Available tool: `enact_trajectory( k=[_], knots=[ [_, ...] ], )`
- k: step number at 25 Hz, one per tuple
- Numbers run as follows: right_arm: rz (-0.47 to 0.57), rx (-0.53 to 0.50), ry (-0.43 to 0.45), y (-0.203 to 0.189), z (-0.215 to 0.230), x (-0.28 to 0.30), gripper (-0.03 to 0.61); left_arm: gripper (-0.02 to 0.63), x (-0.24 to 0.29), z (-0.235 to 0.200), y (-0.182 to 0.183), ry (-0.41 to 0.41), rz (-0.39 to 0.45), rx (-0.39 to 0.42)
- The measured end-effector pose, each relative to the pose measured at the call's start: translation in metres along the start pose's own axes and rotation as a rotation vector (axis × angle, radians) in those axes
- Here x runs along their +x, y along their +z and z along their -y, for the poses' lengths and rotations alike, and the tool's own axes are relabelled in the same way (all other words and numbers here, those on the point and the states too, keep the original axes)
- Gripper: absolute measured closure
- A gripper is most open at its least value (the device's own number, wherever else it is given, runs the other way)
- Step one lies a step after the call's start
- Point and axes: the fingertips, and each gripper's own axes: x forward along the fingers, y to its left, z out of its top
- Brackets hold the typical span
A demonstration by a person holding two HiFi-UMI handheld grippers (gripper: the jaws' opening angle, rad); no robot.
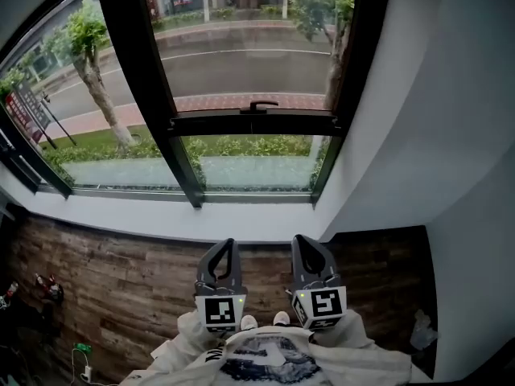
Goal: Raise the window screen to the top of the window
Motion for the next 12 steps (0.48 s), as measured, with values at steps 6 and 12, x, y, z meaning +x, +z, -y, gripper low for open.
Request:
enact_trajectory(
  k=[6,12],
  knots=[
    [-0.005,0.047,-0.005,-0.009,0.036,-0.002,0.574,0.61,0.024,0.016,0.001,0.02,-0.002,0.009],
    [0.017,0.037,0.023,-0.018,0.065,0.01,0.574,0.61,0.057,0.039,0.005,-0.022,0.0,0.119]
  ],
)
